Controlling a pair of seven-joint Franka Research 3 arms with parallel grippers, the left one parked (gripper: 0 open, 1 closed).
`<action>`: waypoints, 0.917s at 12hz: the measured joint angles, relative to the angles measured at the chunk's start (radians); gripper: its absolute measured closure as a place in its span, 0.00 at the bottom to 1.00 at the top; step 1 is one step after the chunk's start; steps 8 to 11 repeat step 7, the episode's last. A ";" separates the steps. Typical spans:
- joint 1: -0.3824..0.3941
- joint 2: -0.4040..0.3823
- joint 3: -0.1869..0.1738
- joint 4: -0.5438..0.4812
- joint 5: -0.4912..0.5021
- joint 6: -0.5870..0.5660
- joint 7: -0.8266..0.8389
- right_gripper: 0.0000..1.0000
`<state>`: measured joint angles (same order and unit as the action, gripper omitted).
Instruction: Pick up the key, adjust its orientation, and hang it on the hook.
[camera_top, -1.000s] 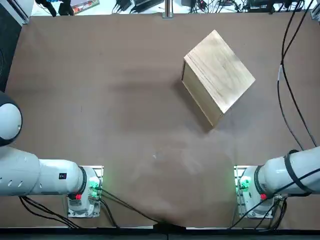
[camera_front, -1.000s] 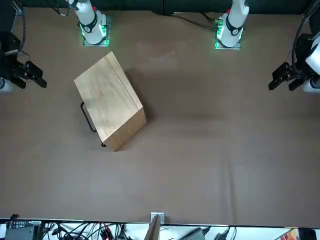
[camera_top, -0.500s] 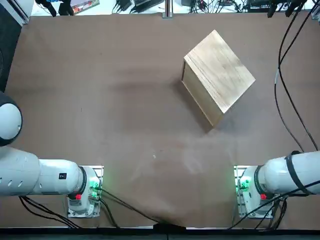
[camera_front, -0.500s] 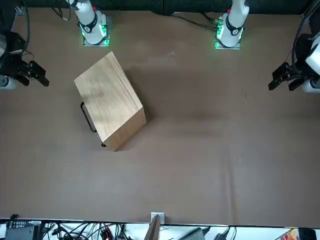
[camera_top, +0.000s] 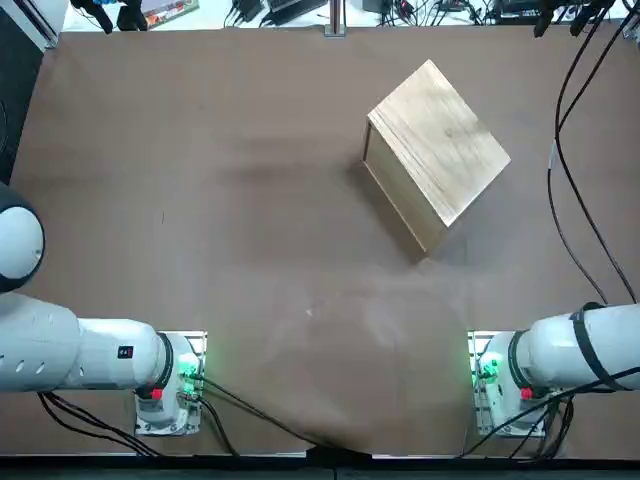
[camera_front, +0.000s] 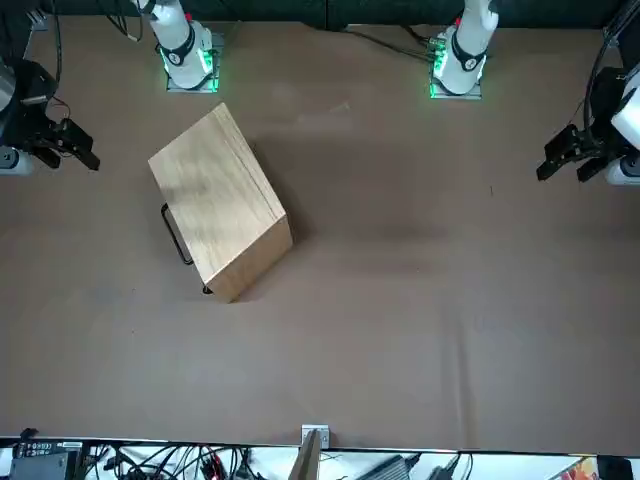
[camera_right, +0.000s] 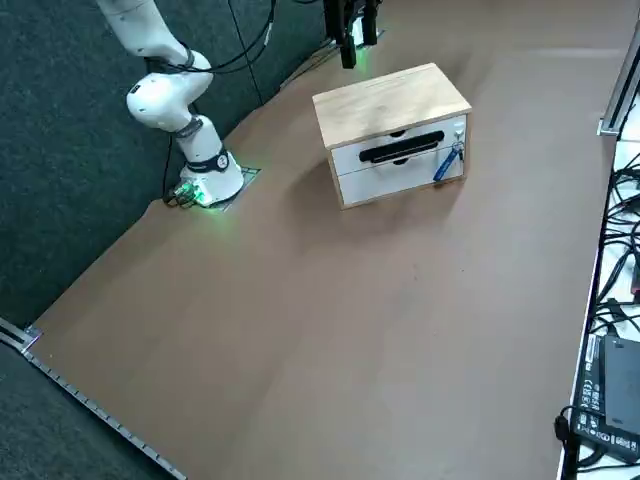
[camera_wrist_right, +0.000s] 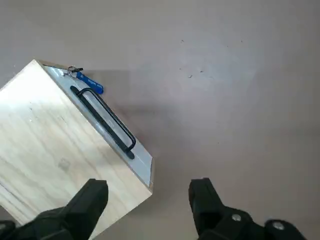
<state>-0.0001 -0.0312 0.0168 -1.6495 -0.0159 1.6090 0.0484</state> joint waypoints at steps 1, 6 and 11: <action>0.000 0.000 -0.001 0.000 0.000 0.001 0.000 0.00; -0.001 0.002 -0.005 -0.001 0.000 0.002 0.000 0.00; -0.001 0.002 -0.005 -0.001 0.000 0.002 0.000 0.00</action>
